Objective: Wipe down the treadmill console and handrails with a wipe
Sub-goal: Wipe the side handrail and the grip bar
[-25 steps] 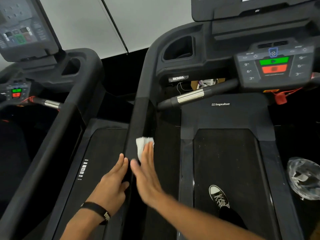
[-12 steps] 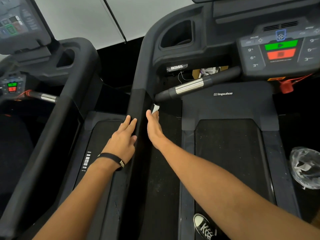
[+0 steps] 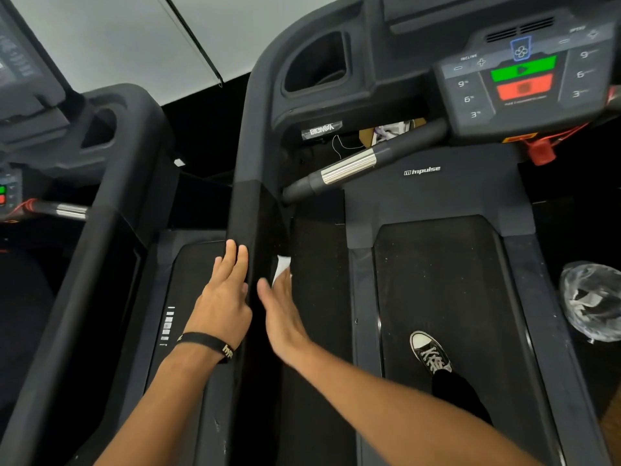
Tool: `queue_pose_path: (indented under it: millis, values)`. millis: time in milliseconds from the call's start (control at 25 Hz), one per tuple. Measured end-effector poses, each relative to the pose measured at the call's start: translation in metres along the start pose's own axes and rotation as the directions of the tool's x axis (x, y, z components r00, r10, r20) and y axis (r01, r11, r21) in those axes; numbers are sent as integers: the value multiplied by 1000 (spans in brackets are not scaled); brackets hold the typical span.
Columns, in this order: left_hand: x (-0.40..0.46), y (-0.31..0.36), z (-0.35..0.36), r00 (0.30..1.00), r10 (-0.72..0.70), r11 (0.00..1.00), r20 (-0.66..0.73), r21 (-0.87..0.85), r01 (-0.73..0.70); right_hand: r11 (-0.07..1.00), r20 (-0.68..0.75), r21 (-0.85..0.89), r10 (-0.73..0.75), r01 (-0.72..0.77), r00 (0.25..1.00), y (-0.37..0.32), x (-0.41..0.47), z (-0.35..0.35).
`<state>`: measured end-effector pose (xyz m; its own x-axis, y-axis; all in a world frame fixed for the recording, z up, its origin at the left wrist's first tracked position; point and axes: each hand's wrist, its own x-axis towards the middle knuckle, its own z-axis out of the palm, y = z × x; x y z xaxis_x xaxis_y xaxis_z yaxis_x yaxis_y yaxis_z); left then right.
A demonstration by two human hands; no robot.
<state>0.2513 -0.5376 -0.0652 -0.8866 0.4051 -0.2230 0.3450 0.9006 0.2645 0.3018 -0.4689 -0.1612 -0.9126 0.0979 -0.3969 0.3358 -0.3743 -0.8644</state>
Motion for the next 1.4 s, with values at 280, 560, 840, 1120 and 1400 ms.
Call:
queue_pose_path:
  millis: [280,560,840,1120,1400]
  values:
    - [7,-1,-5,999,9,997,40,74,-12,997,-98,-17,69,-71,993,-58,103,-37]
    - [9,-2,-6,998,21,994,58,106,-27,997,80,-9,-74,75,994,-24,-5,-17]
    - [9,-3,-9,997,38,994,64,99,-45,987,41,-101,-120,124,992,-31,-3,0]
    - [11,-1,-8,997,14,991,81,130,-25,994,-33,-107,-25,21,999,-70,67,-29]
    - [10,-2,-10,996,26,991,84,126,-37,998,228,-60,-2,16,974,-7,-55,-21]
